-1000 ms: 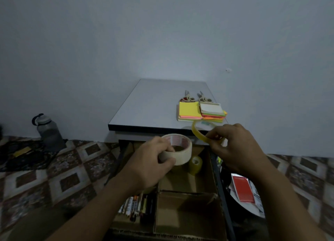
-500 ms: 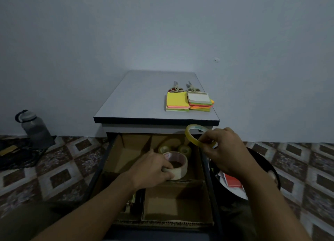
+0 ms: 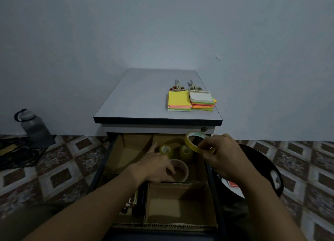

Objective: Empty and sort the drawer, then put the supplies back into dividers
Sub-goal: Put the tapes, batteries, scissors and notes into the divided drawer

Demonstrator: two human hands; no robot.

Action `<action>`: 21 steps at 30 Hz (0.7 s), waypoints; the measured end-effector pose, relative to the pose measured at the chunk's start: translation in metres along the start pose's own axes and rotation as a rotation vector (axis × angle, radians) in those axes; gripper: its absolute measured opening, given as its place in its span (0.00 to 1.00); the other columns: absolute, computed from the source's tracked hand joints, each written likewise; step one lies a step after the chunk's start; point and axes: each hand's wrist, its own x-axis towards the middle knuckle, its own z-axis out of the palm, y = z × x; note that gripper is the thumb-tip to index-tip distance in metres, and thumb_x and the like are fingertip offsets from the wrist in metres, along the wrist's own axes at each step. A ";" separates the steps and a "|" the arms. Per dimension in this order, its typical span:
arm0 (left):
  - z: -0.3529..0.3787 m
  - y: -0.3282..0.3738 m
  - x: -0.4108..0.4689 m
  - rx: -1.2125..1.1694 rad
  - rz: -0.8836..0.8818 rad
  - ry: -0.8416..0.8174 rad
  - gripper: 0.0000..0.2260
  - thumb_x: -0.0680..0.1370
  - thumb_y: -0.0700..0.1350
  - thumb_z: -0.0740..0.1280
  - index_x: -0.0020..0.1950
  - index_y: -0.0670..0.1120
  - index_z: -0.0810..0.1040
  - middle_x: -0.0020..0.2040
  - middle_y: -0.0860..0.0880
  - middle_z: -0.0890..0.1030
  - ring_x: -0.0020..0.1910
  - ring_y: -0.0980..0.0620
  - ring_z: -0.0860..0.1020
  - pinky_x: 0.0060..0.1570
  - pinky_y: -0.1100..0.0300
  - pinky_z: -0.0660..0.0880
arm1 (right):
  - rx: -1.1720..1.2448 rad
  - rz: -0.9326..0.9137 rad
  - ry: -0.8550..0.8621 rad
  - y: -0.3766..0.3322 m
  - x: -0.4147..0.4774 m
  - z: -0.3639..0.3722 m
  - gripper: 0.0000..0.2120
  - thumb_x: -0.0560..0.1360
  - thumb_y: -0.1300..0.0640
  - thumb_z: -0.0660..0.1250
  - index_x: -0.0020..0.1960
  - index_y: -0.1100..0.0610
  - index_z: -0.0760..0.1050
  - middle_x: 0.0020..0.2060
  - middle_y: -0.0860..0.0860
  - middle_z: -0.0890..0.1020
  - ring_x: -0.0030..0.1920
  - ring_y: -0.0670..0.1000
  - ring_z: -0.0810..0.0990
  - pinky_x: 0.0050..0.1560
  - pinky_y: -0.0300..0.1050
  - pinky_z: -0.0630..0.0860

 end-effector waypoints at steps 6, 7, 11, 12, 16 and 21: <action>0.010 -0.013 -0.012 -0.233 -0.012 0.163 0.12 0.80 0.57 0.65 0.60 0.57 0.81 0.57 0.59 0.82 0.62 0.62 0.74 0.78 0.47 0.40 | -0.060 -0.017 -0.057 -0.003 -0.002 0.015 0.09 0.78 0.51 0.66 0.56 0.46 0.80 0.52 0.45 0.79 0.54 0.46 0.70 0.53 0.44 0.72; 0.010 -0.016 -0.016 -0.308 -0.023 0.211 0.10 0.80 0.56 0.64 0.58 0.58 0.81 0.57 0.60 0.81 0.60 0.62 0.74 0.78 0.45 0.50 | -0.085 -0.025 -0.079 -0.004 -0.003 0.018 0.09 0.78 0.50 0.66 0.57 0.47 0.80 0.53 0.45 0.79 0.55 0.47 0.70 0.54 0.44 0.73; 0.000 -0.030 -0.036 -0.392 -0.063 0.412 0.09 0.81 0.51 0.65 0.57 0.54 0.82 0.59 0.58 0.78 0.57 0.63 0.74 0.61 0.57 0.74 | -0.148 -0.070 -0.211 -0.012 -0.003 0.036 0.10 0.79 0.47 0.65 0.59 0.44 0.79 0.57 0.46 0.78 0.58 0.47 0.70 0.57 0.45 0.72; -0.003 -0.036 -0.041 -0.382 -0.078 0.442 0.09 0.81 0.51 0.65 0.57 0.54 0.82 0.59 0.58 0.78 0.58 0.63 0.74 0.61 0.58 0.74 | -0.152 -0.080 -0.246 -0.014 -0.002 0.041 0.11 0.79 0.46 0.65 0.60 0.43 0.78 0.58 0.46 0.78 0.58 0.47 0.69 0.57 0.44 0.71; -0.009 -0.053 -0.055 -0.385 -0.168 0.509 0.08 0.80 0.49 0.67 0.56 0.52 0.83 0.57 0.57 0.79 0.57 0.61 0.75 0.60 0.58 0.74 | -0.225 -0.119 -0.372 -0.018 0.008 0.055 0.13 0.79 0.50 0.64 0.62 0.40 0.78 0.60 0.49 0.78 0.62 0.52 0.70 0.61 0.51 0.72; -0.006 -0.070 -0.064 -0.396 -0.191 0.538 0.07 0.79 0.48 0.68 0.54 0.50 0.84 0.54 0.57 0.81 0.54 0.61 0.77 0.58 0.55 0.77 | -0.189 -0.096 -0.536 -0.014 0.023 0.063 0.11 0.78 0.53 0.67 0.57 0.42 0.82 0.57 0.47 0.83 0.55 0.47 0.81 0.57 0.47 0.79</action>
